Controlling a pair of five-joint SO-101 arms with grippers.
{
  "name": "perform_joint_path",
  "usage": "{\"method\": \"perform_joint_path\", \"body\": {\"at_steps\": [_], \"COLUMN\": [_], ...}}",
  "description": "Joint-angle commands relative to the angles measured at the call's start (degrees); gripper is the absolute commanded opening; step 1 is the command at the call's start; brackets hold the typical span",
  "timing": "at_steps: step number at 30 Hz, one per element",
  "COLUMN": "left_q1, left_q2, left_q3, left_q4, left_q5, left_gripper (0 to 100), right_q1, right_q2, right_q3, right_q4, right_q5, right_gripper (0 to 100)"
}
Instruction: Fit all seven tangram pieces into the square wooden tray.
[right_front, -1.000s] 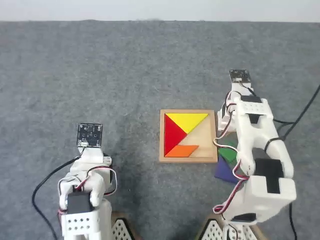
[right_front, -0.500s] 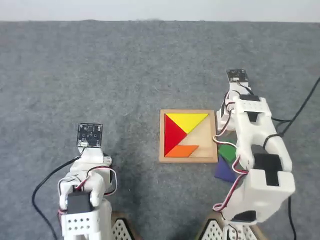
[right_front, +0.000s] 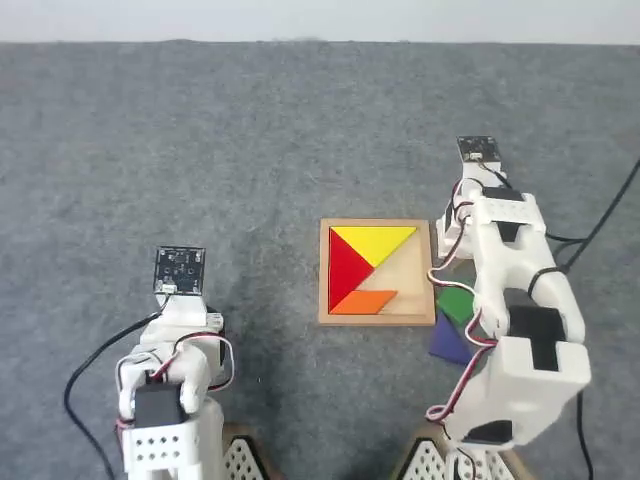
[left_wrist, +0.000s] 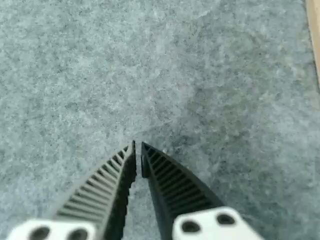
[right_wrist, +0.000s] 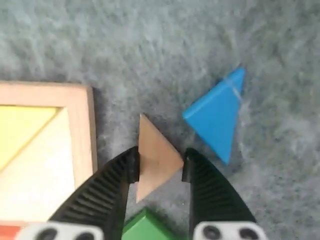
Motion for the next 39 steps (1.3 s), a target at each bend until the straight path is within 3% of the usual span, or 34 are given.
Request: {"method": "perform_joint_path", "body": {"at_steps": [1,8,18,28,32,39], "left_q1": [-0.1,-0.1,-0.1,-0.1,-0.1,-0.1], "left_q2": [-1.1,-1.1,-1.1,-1.1,-1.1,-1.1], "left_q3": [-0.7,-0.7,-0.7,-0.7,-0.7,-0.7], "left_q4": [0.2,0.2,0.2,0.2,0.2,0.2], "left_q5": [1.0,1.0,1.0,1.0,1.0,1.0], "left_gripper": [2,2,2,2,2,2], "right_q1": [-1.6,-7.9,-15.7,-28.9,-30.4,-30.4], "right_q2": [-10.3,-27.6,-29.8,-29.8,-29.8,-29.8], "right_q3": [3.3,16.1,17.8,17.7,17.8,17.7], "right_q4": [-0.3,-3.9,-3.6,-5.9,-5.5,-5.4], "right_q5": [1.0,0.8,2.0,25.9,35.9,46.4], "right_gripper": [6.9,7.1,7.2,6.9,6.9,6.9]}}
